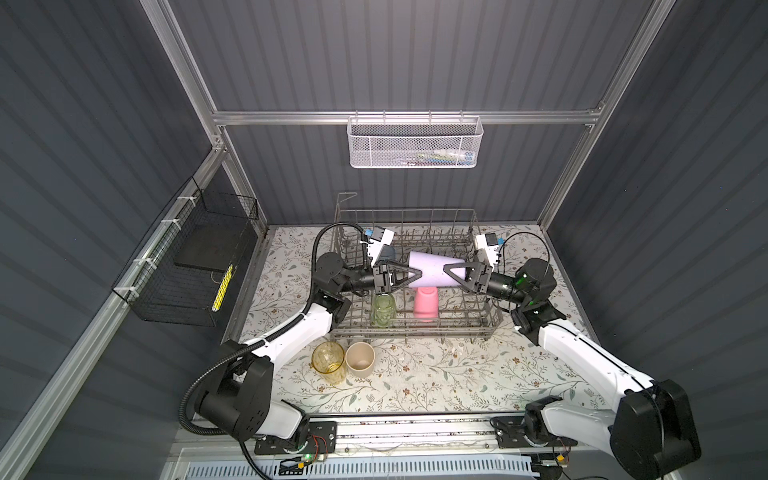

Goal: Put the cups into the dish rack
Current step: 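Close the right gripper around the purple cup's closed end beside the left gripper, then open and pull back the left gripper while the right gripper takes the purple cup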

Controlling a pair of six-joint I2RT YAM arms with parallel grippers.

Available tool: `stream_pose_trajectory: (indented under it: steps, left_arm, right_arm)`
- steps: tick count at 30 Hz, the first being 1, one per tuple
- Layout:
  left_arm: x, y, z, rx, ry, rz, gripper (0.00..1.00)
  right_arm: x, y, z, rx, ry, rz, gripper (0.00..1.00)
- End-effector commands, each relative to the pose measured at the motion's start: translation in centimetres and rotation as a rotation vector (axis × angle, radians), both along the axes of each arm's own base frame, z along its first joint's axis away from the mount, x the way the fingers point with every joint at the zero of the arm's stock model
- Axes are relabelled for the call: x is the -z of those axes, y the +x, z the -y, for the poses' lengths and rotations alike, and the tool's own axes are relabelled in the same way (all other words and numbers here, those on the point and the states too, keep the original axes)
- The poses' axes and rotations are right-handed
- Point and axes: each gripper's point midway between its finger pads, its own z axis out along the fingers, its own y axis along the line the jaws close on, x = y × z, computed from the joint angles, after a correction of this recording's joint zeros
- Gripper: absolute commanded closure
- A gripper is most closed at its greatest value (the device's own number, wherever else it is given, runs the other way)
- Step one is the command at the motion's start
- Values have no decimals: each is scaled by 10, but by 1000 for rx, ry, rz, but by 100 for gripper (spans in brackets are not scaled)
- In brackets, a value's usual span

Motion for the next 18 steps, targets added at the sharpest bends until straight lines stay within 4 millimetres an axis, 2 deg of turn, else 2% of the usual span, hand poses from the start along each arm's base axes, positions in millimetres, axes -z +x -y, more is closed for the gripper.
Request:
stream_pose_trajectory:
  steps: [1, 2, 3, 6, 11, 18]
  left_arm:
    - [-10, -9, -4, -12, -9, 68, 58]
    - [-10, -10, -5, -17, -7, 72, 57]
    - [-11, -10, -6, -23, -1, 75, 55]
    - [-9, -9, -8, -49, 25, 84, 50]
    - [-11, -14, -16, -82, 42, 112, 49]
    - [-9, -22, -24, -111, 93, 139, 47]
  right_arm:
    - [-13, -5, 5, 24, -9, 67, 55]
    - [-10, -3, 7, 33, -20, 60, 56]
    - [-16, -7, 11, 44, -21, 81, 56]
    - [-15, -8, 20, 76, -46, 86, 57]
    - [-12, -6, 40, 159, -122, 86, 59]
    - [-1, 8, 78, 378, -442, 92, 60]
